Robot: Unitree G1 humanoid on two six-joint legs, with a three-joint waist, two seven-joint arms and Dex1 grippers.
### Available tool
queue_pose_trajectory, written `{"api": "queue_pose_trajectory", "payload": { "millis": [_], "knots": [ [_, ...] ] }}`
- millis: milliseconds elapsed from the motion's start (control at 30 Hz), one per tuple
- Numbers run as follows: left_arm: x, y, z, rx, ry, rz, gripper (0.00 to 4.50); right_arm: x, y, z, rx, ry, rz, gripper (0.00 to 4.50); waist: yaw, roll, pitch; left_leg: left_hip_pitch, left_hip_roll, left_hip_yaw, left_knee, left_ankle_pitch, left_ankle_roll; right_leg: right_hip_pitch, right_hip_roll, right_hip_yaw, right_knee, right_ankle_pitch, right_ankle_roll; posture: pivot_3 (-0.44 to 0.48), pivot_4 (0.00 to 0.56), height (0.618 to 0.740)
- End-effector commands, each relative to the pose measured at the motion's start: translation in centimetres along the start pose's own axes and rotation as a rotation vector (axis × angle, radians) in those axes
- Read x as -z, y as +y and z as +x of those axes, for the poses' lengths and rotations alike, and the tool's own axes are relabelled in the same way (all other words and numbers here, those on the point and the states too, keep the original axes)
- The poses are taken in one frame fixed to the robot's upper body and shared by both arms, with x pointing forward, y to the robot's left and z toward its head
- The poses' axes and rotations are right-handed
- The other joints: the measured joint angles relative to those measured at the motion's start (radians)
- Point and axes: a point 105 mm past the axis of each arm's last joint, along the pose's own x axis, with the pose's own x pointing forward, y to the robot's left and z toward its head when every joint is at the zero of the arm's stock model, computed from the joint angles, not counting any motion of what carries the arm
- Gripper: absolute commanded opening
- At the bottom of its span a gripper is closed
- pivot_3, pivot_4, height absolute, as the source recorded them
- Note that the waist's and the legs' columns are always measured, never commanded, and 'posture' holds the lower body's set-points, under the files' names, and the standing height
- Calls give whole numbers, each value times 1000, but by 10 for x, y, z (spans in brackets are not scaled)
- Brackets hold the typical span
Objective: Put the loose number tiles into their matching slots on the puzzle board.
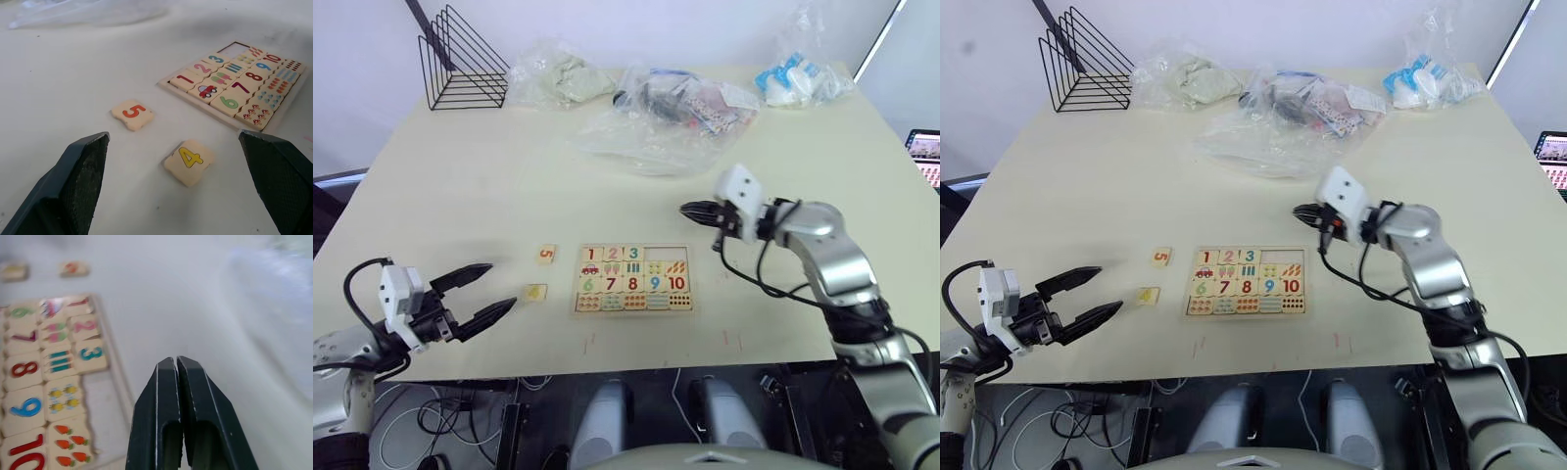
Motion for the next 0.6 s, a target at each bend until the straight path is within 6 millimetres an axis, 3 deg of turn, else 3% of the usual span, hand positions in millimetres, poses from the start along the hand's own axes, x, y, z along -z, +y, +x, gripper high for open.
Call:
{"api": "queue_pose_trajectory", "payload": {
  "millis": [33,200,367,600],
  "knots": [
    [-1,5,-12,-47,16,19,4500,-5,-6,-33,103,-72,13,316,-2,0,0,0,0,0,0,0,0,1,0,0,0,0,0,0,150,740],
    [5,2,-15,-52,18,9,4500,20,3,-84,235,-98,139,1949,-3,0,0,2,1,2,0,0,0,0,2,1,1,0,0,0,150,740],
    [10,-1,-15,-48,26,3,4500,36,13,-122,314,-96,197,4430,1,0,0,1,0,2,0,0,0,2,0,1,-2,0,1,0,150,740],
    [13,-1,-19,-45,36,-2,4500,62,26,-175,441,-34,228,4430,1,0,0,4,1,3,0,0,0,5,2,1,-2,0,0,0,150,740]
  ]
}}
